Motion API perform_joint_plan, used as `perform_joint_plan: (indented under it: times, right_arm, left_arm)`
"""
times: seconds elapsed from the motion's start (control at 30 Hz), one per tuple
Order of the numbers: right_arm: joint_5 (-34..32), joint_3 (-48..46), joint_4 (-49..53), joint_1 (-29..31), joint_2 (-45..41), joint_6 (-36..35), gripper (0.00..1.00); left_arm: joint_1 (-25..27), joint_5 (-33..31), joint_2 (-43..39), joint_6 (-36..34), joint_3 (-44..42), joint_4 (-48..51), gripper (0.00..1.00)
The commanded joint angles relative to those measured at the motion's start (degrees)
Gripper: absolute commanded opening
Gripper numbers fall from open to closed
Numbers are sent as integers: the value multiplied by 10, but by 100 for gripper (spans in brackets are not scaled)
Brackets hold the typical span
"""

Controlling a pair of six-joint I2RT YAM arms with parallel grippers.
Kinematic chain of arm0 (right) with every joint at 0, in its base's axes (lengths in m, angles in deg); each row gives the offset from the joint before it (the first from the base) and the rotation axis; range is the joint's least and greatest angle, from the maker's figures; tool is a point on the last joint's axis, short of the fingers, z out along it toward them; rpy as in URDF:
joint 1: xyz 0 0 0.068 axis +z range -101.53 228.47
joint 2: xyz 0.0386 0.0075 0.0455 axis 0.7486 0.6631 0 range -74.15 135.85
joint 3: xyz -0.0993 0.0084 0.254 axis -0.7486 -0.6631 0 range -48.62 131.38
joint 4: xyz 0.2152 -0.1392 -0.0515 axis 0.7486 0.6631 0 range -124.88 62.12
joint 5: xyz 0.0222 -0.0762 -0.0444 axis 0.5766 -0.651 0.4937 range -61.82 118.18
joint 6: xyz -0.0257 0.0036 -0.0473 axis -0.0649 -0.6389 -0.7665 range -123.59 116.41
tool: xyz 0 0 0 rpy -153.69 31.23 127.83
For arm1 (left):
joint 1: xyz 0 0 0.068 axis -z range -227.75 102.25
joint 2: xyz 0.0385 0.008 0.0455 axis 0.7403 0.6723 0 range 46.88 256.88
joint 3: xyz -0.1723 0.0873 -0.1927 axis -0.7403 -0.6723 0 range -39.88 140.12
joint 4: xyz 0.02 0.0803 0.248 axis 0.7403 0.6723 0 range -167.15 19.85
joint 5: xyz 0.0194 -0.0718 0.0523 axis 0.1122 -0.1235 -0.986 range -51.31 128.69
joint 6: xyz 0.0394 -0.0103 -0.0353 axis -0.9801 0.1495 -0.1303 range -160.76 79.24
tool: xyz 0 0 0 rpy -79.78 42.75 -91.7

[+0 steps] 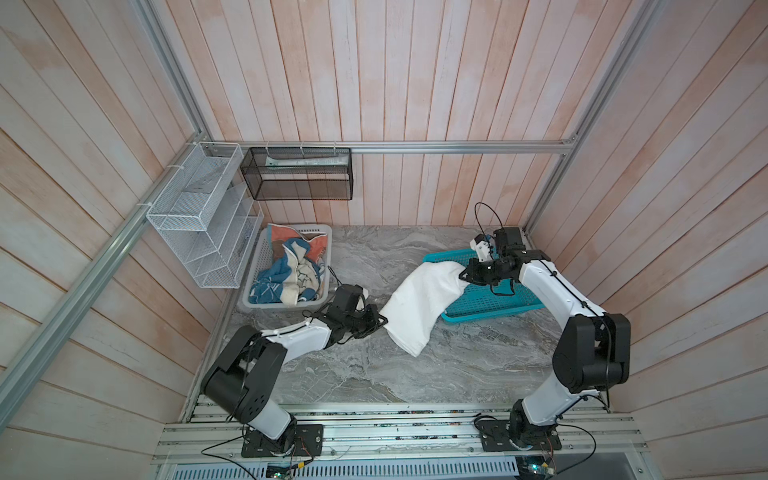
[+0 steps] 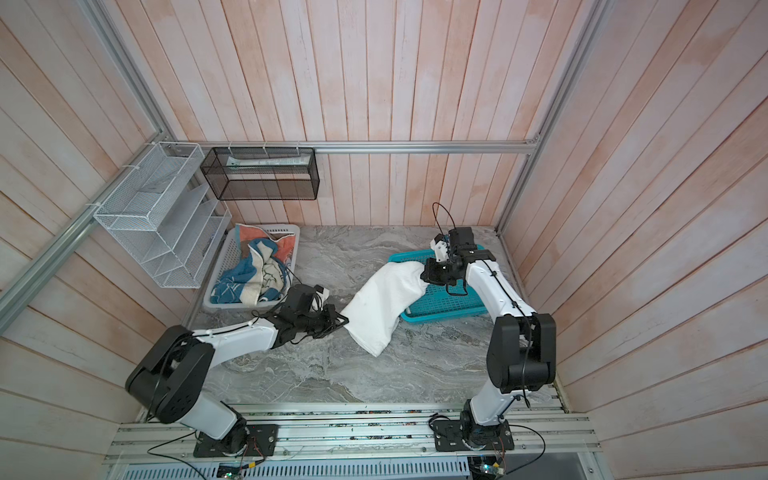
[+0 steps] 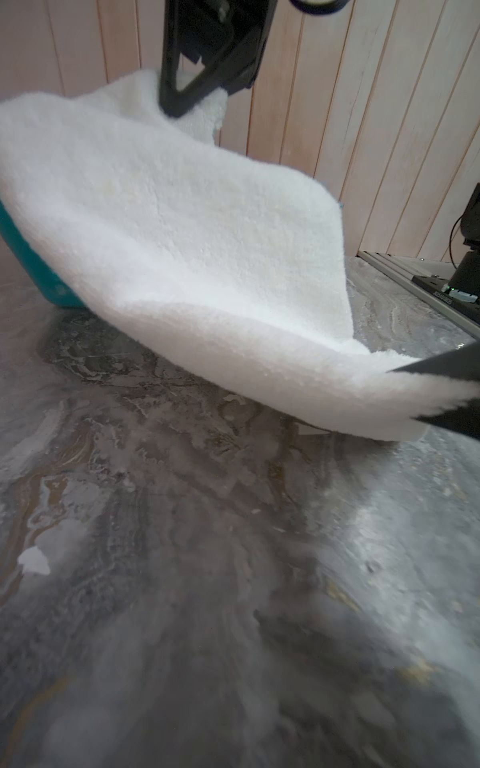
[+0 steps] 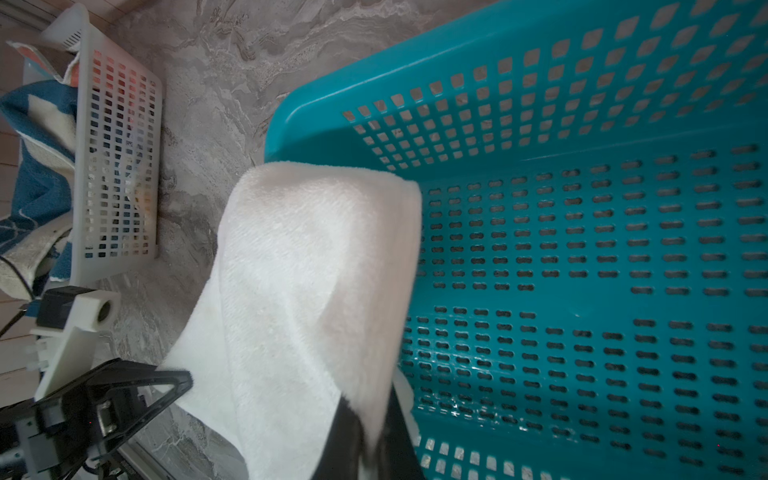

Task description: Fold and stack the towels

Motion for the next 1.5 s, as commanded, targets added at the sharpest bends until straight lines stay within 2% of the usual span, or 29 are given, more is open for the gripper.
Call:
perform_joint_plan:
  times: [0.0,0.23,0.3,0.43,0.5,0.67,0.8,0.9,0.93,1.0,1.07,1.17,1.3,1.4,1.47]
  right_arm:
    - [-21,14,32,43,-10,-13,0]
    - [-30,18,17,126,32,6,16]
    - [-35,24,14,144,47,9,24]
    - [-57,47,19,166,69,12,39]
    - [-75,63,23,176,79,13,45]
    - [-125,110,39,211,99,7,49]
    - [-155,133,37,246,120,8,50]
    - [-153,158,32,273,155,2,54]
    - [-144,171,30,278,172,-3,56]
    - [-134,203,29,284,210,-10,59]
    - [-128,242,41,284,246,-17,62]
    - [-121,295,74,284,297,-18,64]
    - [-123,299,82,284,320,-5,67]
    - [-140,279,85,284,318,6,69]
    - [-124,263,88,285,317,12,70]
  left_arm:
    - [-9,-14,-70,-6,-63,109,0]
    - [-75,-22,-226,0,-162,248,0]
    - [-100,-39,-263,1,-174,295,0]
    - [-137,-82,-308,-4,-172,379,0]
    - [-155,-84,-314,-9,-172,396,0]
    - [-169,-115,-304,-5,-154,422,0]
    - [-189,-177,-340,22,-141,455,0]
    - [-210,-222,-373,39,-128,474,0]
    - [-215,-234,-379,43,-122,483,6]
    - [-223,-262,-384,40,-102,498,42]
    - [-224,-283,-388,31,-80,512,60]
    - [-223,-277,-397,-3,-52,510,65]
    - [-214,-210,-382,-37,-60,464,63]
    - [-181,-197,-358,-31,-77,433,62]
    - [-154,-196,-341,-19,-89,409,62]
